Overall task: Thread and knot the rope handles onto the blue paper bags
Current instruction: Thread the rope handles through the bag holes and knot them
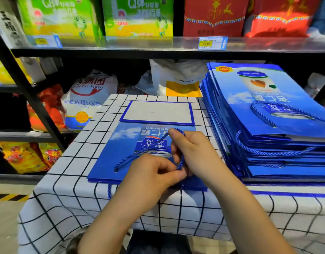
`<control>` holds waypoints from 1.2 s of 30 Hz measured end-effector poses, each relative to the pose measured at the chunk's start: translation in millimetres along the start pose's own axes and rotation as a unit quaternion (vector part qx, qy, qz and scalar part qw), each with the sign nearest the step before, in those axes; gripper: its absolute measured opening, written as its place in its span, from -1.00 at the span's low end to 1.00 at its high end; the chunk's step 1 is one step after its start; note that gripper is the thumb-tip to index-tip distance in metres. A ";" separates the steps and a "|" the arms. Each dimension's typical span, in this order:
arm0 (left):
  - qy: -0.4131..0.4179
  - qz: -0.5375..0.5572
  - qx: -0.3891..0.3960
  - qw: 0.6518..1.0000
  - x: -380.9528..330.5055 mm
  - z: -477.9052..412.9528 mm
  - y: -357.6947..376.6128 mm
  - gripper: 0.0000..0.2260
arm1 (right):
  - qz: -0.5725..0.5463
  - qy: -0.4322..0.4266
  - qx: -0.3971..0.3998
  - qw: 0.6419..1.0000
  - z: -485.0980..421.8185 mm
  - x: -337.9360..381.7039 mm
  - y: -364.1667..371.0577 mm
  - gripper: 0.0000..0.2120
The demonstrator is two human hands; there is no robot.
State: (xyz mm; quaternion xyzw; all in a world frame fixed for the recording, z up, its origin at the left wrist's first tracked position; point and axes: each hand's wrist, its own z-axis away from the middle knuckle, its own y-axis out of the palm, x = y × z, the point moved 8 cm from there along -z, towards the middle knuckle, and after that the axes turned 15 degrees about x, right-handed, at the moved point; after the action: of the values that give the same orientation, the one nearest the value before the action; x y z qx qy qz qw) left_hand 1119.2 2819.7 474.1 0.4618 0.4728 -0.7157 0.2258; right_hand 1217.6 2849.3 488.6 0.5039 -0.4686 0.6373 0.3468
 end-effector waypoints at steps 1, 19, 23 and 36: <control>-0.006 0.012 -0.004 1.000 1.5 -1.0 -2.7 -0.82 | 0.010 0.000 0.001 1.000 0.7 -1.4 -2.8 -0.66; -0.011 -0.156 -0.009 0.988 3.0 -29.2 -3.5 -0.86 | 0.447 -0.089 -0.004 0.890 56.5 -25.7 -6.2 -0.73; -0.031 -0.210 0.041 0.976 -3.7 -35.8 -2.1 -0.84 | 0.491 -0.143 -0.055 0.858 61.9 -17.6 -2.9 -0.74; -0.017 -0.054 0.080 0.995 -9.1 -45.3 4.2 -0.81 | 0.500 -0.237 -0.176 0.814 73.5 -7.2 -9.7 -0.80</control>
State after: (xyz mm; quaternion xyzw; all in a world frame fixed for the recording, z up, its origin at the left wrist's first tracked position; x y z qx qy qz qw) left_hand 1147.0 2856.9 474.3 0.4403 0.4347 -0.7696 0.1573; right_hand 1251.6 2783.0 487.9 0.2659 -0.8279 0.4902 -0.0591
